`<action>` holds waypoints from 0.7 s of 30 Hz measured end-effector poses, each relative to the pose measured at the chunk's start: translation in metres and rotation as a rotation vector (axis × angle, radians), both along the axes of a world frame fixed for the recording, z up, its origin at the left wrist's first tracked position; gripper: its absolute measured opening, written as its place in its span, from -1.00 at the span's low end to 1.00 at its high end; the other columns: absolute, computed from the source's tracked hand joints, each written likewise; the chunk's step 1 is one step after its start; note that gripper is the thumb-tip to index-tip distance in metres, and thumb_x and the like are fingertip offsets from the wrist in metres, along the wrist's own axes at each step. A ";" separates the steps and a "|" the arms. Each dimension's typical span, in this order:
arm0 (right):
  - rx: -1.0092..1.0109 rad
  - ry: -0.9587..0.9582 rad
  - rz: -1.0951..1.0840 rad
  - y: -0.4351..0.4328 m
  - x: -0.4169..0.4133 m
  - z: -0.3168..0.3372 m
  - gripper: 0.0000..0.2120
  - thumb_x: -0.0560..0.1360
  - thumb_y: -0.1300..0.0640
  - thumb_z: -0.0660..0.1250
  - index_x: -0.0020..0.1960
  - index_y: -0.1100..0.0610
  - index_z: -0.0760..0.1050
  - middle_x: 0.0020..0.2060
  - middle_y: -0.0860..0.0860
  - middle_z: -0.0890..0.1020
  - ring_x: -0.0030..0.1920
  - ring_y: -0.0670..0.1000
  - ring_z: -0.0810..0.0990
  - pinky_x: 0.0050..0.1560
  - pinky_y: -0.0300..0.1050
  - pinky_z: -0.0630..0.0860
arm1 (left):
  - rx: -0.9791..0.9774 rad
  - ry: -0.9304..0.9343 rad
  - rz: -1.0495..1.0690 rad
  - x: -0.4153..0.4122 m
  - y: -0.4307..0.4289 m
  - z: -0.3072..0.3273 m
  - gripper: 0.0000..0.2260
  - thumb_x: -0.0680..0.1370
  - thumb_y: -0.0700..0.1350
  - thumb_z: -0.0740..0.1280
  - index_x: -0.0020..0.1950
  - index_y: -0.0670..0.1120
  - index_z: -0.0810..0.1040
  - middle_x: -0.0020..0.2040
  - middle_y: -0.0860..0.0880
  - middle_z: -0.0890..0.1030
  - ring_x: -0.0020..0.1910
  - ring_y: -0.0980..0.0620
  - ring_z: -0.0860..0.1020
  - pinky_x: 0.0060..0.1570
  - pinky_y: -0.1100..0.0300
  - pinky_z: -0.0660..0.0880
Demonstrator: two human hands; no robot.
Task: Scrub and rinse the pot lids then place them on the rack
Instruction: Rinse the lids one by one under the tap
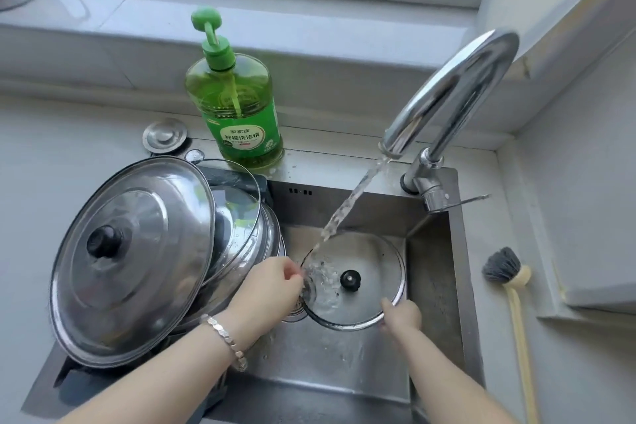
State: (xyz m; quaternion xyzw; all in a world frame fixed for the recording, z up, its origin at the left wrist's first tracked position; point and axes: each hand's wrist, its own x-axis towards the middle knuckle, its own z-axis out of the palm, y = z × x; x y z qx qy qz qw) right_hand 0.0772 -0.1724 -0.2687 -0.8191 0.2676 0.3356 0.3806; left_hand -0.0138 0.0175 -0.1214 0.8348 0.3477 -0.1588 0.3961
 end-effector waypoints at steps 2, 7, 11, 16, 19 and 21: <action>0.072 -0.092 0.027 0.008 0.001 0.030 -0.81 0.45 0.34 0.24 -0.33 0.22 0.37 -0.41 0.17 0.56 -0.44 0.13 0.58 -0.35 -0.02 0.61 | -0.036 0.005 0.011 0.000 -0.001 0.004 -0.83 0.50 -0.17 0.18 -0.20 0.01 0.54 -0.18 0.01 0.61 -0.22 0.03 0.56 -0.11 0.20 0.50; -0.127 -0.296 0.464 0.008 0.017 0.112 -0.91 0.43 0.17 0.24 -0.14 0.20 0.39 -0.16 0.13 0.55 -0.15 0.18 0.56 -0.20 -0.10 0.48 | -0.130 0.028 0.017 -0.002 -0.008 0.021 -0.84 0.51 -0.19 0.18 0.00 -0.07 0.54 -0.14 -0.05 0.59 -0.19 0.00 0.54 -0.04 0.13 0.55; -0.381 -0.313 0.876 0.007 0.035 0.193 -0.88 0.45 0.18 0.19 -0.04 0.18 0.40 0.02 0.14 0.56 0.02 0.18 0.53 -0.16 -0.16 0.35 | -0.115 0.059 -0.043 -0.008 -0.013 0.041 -0.83 0.52 -0.19 0.18 0.01 -0.05 0.53 -0.13 -0.04 0.58 -0.16 0.00 0.54 -0.07 0.22 0.51; -0.453 -0.305 0.950 0.002 0.031 0.266 -0.88 0.44 0.28 0.16 -0.05 0.19 0.42 -0.04 0.16 0.55 0.03 0.20 0.57 -0.18 -0.18 0.38 | -0.160 0.107 -0.076 -0.015 -0.013 0.067 -0.80 0.51 -0.23 0.15 0.00 -0.14 0.56 -0.11 -0.16 0.65 -0.20 -0.08 0.62 -0.14 0.16 0.56; -0.226 -0.313 0.740 -0.023 0.037 0.286 -0.92 0.39 0.34 0.15 -0.23 0.20 0.36 -0.28 0.20 0.58 -0.36 0.17 0.58 -0.44 -0.14 0.45 | -0.203 0.086 -0.002 -0.015 -0.008 0.078 -0.83 0.52 -0.23 0.17 0.00 -0.16 0.53 -0.12 -0.15 0.62 -0.18 -0.06 0.61 -0.10 0.11 0.57; -0.019 -0.275 0.539 -0.040 0.036 0.295 -0.89 0.40 0.39 0.13 -0.22 0.21 0.33 -0.35 0.23 0.62 -0.52 0.13 0.51 -0.57 -0.17 0.46 | -0.318 0.079 0.103 -0.016 -0.004 0.086 -0.88 0.55 -0.24 0.16 -0.01 -0.20 0.47 -0.17 -0.14 0.53 -0.25 -0.04 0.53 -0.14 0.11 0.55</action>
